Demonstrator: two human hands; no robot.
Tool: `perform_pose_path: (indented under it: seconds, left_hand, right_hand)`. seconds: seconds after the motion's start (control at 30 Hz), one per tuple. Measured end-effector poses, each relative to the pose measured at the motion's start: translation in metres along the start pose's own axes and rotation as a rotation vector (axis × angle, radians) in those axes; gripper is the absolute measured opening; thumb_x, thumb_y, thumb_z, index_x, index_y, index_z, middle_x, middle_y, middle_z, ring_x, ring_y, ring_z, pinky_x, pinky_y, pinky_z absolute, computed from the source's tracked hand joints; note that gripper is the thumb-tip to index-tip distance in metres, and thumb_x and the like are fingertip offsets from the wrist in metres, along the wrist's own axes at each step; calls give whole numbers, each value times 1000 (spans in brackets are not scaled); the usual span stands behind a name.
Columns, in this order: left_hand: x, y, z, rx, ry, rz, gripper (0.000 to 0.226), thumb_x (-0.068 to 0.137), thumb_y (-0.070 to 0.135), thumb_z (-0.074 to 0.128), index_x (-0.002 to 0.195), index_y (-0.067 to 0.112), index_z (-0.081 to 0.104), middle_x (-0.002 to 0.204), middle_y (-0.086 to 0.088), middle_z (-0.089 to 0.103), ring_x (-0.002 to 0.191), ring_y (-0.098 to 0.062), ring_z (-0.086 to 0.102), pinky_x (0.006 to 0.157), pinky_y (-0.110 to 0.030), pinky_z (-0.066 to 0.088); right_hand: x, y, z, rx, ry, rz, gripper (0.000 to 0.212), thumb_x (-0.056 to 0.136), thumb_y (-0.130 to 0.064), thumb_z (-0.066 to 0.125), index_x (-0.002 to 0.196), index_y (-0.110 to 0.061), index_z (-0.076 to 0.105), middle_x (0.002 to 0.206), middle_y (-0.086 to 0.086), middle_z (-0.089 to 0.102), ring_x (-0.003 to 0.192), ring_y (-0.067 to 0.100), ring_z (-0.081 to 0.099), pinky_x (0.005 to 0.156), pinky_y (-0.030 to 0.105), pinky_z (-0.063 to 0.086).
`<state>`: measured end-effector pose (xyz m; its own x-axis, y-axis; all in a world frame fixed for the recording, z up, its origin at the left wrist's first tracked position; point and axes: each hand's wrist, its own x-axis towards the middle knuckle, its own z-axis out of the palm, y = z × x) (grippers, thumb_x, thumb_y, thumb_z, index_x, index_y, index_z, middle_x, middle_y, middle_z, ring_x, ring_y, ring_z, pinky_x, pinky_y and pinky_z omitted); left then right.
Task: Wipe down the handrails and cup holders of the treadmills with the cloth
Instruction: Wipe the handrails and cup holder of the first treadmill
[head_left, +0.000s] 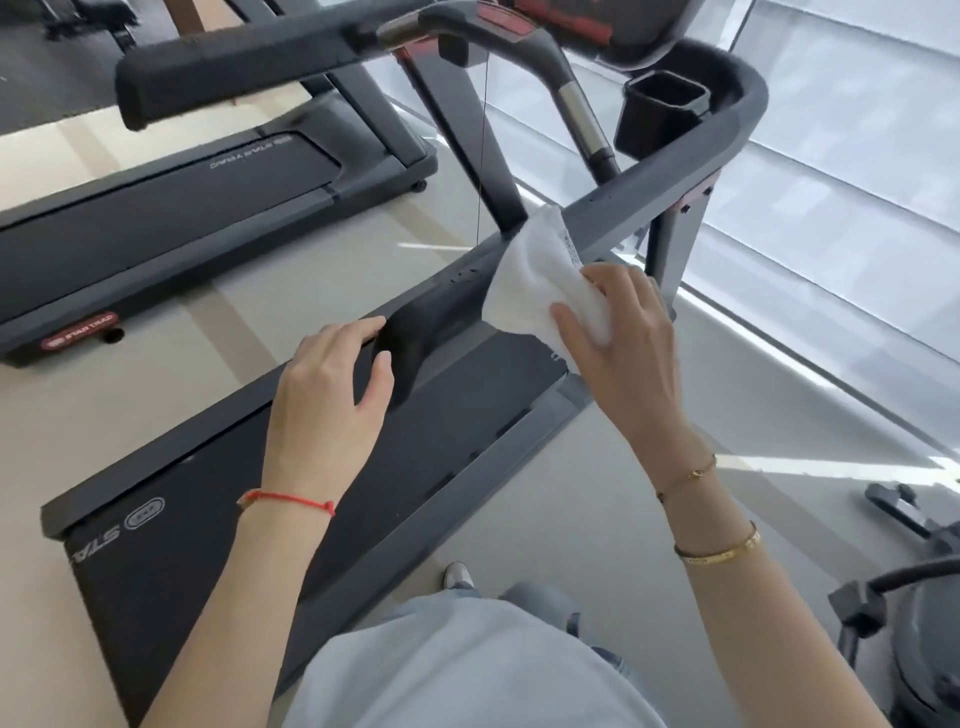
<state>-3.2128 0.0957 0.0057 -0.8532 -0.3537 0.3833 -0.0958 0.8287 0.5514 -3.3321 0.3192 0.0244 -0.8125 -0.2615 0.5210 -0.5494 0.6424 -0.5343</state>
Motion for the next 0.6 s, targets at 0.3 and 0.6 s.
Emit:
perform_pose_path:
  seconds: [0.3,0.6]
  left_hand:
    - [38,15,33,55,33,-154,27,98,19,52,122,11,64,117,-1,67,111,-18,58,100,-32,43]
    - [38,43,62,72,187,-363,25,99,15,50,118,13,66,112,2,68,107,-19,61,97,-39,47]
  right_hand:
    - [86,24,33,56,-134,-194,33,92,-33,61,118,-14,53,109,-2,53,100,16,48,80,25,41]
    - [124,42,46,-234,-519,-754,48,96,-45,45,138,-22,49,152,3,38,132,30,37,109,41,32]
